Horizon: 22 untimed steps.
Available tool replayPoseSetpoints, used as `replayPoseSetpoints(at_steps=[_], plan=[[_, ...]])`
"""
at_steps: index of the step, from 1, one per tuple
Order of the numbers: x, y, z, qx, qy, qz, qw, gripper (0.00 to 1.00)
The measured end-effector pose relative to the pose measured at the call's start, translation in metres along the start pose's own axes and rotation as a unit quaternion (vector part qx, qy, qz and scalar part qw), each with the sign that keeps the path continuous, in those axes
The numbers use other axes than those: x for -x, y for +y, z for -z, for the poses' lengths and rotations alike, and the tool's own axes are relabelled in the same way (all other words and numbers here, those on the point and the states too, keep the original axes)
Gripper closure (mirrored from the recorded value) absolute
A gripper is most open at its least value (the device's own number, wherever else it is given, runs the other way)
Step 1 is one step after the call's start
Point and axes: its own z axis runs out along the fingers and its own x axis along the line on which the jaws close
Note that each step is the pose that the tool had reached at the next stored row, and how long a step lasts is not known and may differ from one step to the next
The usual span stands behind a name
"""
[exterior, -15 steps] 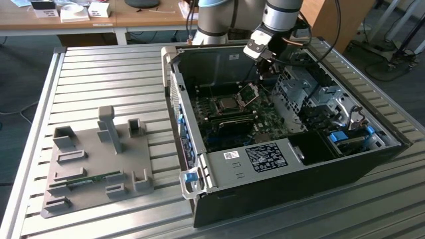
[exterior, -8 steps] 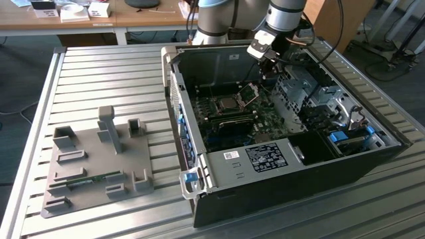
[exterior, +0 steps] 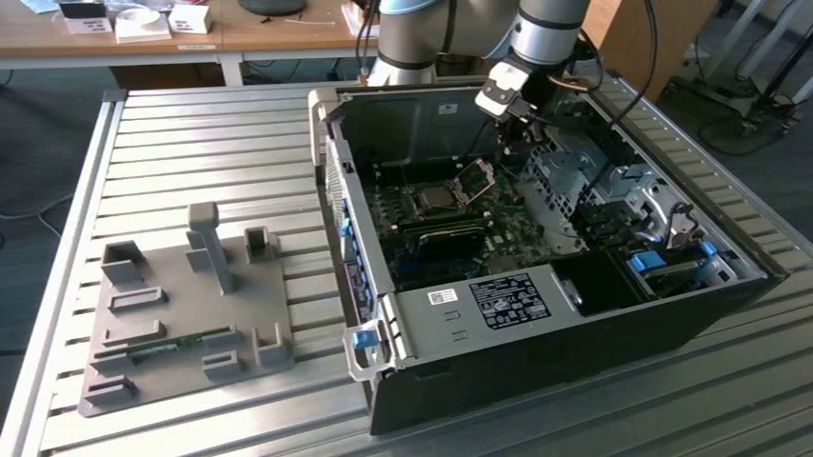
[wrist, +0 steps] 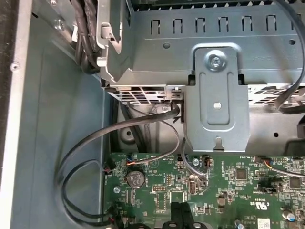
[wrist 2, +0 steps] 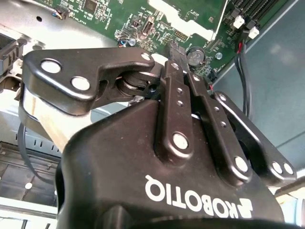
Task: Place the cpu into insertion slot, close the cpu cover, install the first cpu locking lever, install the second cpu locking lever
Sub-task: 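Close the cpu cover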
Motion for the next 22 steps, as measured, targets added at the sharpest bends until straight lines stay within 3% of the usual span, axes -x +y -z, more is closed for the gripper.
replayPoseSetpoints(at_steps=[17, 22], plan=[[0.0002, -0.0006, -0.0160, 0.0000, -0.0002, 0.000, 1.0000, 0.89], [0.0003, -0.0006, -0.0165, 0.0000, -0.0002, 0.000, 1.0000, 0.89]])
